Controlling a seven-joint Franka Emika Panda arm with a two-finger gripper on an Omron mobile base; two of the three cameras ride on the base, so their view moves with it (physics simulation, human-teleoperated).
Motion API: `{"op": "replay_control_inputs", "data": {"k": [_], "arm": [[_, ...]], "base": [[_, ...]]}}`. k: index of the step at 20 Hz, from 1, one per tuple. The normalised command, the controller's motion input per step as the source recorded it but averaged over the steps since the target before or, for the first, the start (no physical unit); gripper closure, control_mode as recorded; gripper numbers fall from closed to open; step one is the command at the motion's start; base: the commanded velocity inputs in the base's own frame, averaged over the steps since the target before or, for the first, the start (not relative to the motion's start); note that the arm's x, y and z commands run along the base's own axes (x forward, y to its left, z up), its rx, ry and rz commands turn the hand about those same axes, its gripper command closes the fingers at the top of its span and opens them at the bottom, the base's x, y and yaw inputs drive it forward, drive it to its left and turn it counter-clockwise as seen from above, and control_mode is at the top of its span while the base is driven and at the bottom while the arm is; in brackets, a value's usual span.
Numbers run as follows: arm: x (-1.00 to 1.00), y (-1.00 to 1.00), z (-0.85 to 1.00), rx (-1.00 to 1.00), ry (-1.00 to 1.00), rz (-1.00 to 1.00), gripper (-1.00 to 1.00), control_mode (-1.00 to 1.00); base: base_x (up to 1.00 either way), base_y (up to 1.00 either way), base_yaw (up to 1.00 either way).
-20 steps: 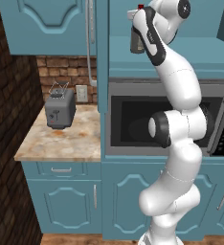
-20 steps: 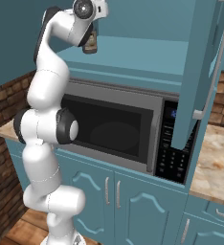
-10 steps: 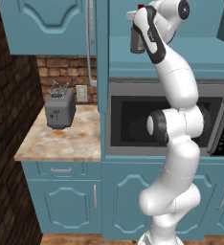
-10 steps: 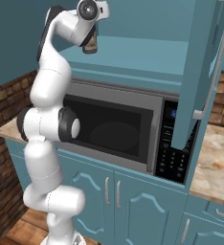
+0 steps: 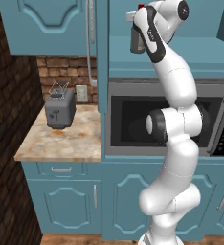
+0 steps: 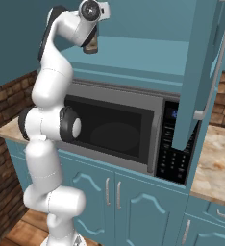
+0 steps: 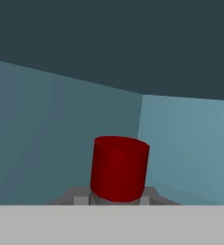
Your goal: Get the candle and the liquor from the cabinet and move them to the dining counter.
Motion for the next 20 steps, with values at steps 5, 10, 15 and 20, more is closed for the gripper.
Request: {"op": "replay_control_inputs", "data": {"k": [5,10,15,20], "arm": [[0.00,0.00,0.00,0.00,0.00,0.00,1.00,-1.00],[0.00,0.00,0.00,0.00,0.00,0.00,1.00,-1.00],[0.00,0.00,0.00,0.00,0.00,0.00,1.00,-1.00],[-0.22,0.00,-0.02,0.00,0.00,0.00,1.00,-1.00]], "base": [[0.00,0.00,0.00],[0.00,0.00,0.00],[0.00,0.00,0.00],[0.00,0.00,0.00]]}}
